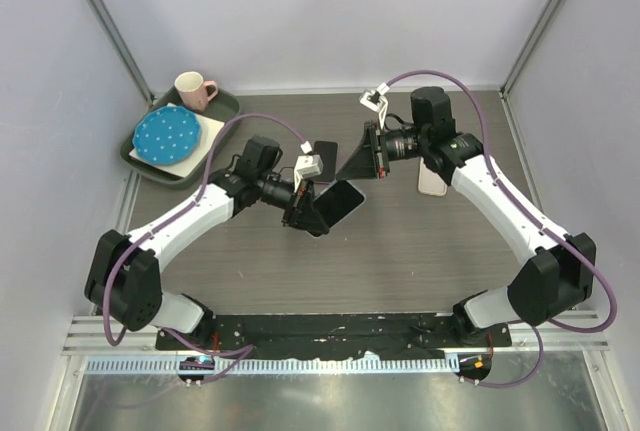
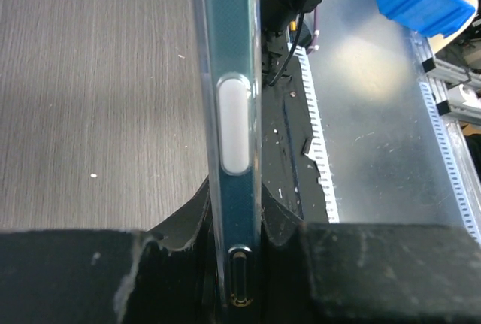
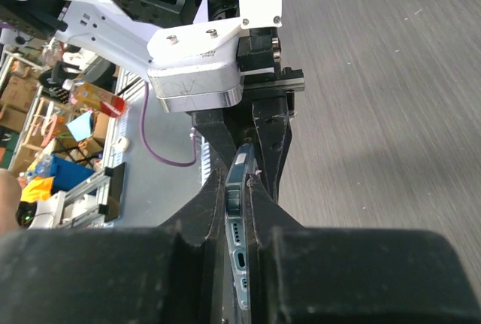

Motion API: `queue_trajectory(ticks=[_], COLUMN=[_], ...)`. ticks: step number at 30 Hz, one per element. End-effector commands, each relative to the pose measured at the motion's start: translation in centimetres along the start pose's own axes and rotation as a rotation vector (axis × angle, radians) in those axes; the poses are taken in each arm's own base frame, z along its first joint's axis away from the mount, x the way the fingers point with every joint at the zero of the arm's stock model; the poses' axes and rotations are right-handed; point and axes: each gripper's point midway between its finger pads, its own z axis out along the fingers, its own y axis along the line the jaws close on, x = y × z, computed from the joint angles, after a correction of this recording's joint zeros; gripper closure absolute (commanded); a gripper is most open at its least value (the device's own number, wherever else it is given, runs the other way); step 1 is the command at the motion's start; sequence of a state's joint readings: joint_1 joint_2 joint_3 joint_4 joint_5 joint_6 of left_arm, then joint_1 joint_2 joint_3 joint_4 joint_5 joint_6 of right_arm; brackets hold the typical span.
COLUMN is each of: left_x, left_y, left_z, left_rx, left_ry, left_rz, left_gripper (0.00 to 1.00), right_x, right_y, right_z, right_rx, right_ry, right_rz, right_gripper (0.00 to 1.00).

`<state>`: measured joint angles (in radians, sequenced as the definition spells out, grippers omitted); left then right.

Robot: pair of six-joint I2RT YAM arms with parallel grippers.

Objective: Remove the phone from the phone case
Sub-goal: Remove the phone case from the phone.

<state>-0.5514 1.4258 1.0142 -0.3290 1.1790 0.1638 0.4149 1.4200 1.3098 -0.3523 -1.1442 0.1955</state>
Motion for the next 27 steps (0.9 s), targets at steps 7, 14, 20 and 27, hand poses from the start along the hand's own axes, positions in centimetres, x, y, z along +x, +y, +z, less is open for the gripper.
queue_trajectory(ticks=[7,14,20,27], left_x=[-3.8,-3.9,-5.0,-6.7], left_y=[-2.3,-3.9,-5.3,-8.9], left_z=[-1.1,-1.0,-1.9,-2.2], left_rx=[-0.013,-0.026,-0.029,0.070], left_ry=[0.045,0.144,0.158,0.086], left_rz=[0.365,0.504,0.557,0.554], left_gripper=[1.00,1.00,1.00,1.00], right_x=[-0.3,-0.6,0.7,2.5], right_y=[3.7,3.8,2.9,-0.9], right_z=[0.4,0.9,1.2,1.6], right_rx=[-0.260,-0.299,-0.270,-0.065], right_ry=[-0.061,-0.075,-0.058,-0.007], right_rz=[0.195,0.183,0.210,0.093], right_gripper=[0.99,0.99,0.99,0.99])
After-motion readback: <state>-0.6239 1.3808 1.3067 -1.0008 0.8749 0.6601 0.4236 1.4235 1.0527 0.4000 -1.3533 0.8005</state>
